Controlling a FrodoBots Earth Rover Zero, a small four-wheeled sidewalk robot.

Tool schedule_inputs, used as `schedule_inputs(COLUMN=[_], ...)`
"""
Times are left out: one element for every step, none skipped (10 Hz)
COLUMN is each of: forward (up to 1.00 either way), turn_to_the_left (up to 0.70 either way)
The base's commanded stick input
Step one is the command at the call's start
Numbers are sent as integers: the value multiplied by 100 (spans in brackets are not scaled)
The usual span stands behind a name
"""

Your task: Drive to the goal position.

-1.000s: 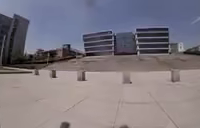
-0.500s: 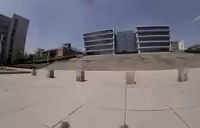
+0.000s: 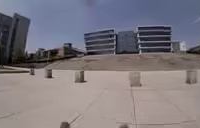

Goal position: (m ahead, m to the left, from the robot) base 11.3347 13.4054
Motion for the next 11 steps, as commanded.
schedule_inputs(forward=[70, 70, 70, 70, 70, 70, 70, 70, 70, 70, 70], turn_to_the_left=[0, 0, 0, 0, 0, 0, 0, 0, 0, 0, 0])
